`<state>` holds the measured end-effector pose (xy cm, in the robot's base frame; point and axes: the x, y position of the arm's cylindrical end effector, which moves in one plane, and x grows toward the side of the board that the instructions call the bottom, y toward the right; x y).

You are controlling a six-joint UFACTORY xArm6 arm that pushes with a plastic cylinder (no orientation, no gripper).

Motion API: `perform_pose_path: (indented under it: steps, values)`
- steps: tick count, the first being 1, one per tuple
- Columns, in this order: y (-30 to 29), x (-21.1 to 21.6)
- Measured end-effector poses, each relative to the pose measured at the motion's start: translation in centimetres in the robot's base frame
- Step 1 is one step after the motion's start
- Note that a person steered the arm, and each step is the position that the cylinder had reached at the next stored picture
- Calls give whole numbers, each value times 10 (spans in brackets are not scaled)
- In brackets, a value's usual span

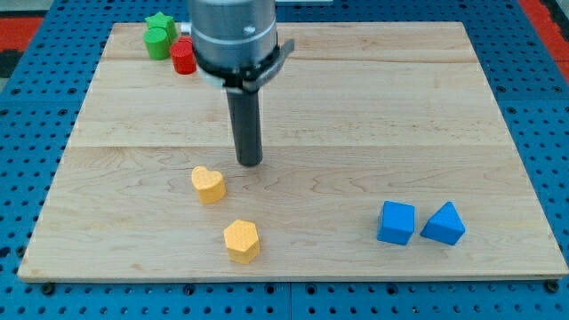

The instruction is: Slide the yellow hexagon aalong with the yellow heart to the bottom left

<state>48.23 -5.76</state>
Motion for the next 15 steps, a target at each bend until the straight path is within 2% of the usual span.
perform_pose_path:
  steps: [1, 2, 3, 4, 6, 7, 8, 10, 11, 14, 15]
  values:
    - [-86, 32]
    - [-124, 77]
    - [-133, 51]
    - [-99, 34]
    - [83, 39]
    - [105, 82]
    - [80, 108]
    - [-53, 105]
    - [-84, 100]
    - [-102, 88]
    - [-48, 64]
